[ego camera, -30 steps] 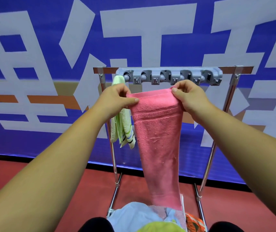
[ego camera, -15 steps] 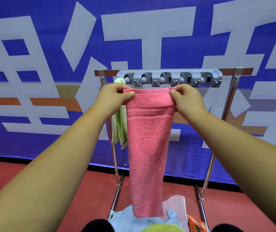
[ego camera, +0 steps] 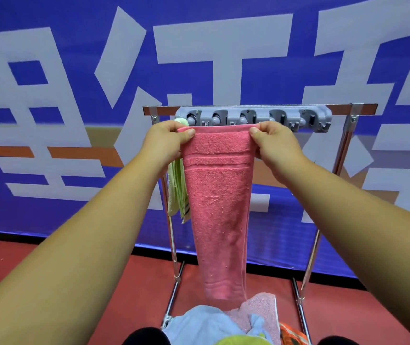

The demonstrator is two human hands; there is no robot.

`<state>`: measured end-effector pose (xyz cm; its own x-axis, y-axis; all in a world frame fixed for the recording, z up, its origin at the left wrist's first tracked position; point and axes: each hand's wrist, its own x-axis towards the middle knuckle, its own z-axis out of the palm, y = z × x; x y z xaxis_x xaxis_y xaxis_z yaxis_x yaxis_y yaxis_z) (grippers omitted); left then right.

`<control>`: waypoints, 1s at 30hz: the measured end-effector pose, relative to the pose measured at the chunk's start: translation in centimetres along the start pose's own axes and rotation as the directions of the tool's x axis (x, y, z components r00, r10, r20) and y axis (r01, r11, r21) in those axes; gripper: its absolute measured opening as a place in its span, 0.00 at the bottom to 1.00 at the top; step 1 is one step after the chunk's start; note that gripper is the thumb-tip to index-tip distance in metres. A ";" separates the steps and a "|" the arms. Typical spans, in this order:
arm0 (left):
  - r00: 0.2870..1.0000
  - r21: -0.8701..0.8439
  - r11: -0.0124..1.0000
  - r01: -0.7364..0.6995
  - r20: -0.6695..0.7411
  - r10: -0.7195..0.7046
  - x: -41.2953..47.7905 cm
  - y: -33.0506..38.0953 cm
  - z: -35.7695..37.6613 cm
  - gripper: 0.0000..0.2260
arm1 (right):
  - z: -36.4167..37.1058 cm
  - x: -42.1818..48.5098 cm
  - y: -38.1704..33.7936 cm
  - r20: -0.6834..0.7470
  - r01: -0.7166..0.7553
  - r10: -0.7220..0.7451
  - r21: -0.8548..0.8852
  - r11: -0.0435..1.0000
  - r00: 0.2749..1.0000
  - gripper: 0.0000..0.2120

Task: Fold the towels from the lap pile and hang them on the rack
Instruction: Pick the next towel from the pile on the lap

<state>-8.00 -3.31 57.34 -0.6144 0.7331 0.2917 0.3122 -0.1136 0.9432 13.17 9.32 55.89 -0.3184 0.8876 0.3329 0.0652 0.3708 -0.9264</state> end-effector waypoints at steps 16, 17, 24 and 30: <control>0.957 -0.102 0.966 0.239 -0.144 -0.252 -2.5 0.0 2.6 0.09 | 4.6 -3.1 -1.6 0.025 0.004 0.002 -0.224 0.975 1.000 0.13; 0.957 -0.105 0.966 0.237 -0.148 -0.251 -2.8 0.1 2.8 0.08 | 4.9 -3.3 -1.6 0.001 0.014 -0.014 -0.259 0.966 1.000 0.13; 0.977 -0.125 0.975 0.182 -0.085 -0.193 -4.0 0.9 4.4 0.06 | 5.8 -4.0 -1.4 0.015 0.066 -0.064 -0.306 0.950 0.998 0.10; 0.994 -0.110 0.988 0.106 0.003 -0.106 -4.2 0.6 5.5 0.14 | 5.5 -4.6 -1.7 0.039 0.091 -0.083 -0.294 0.951 0.996 0.10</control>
<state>-1.26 -2.75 55.84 -0.6417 0.7431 0.1896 0.1642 -0.1083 0.9805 9.28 3.08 54.97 -0.3589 0.8424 0.4019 0.3111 0.5139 -0.7994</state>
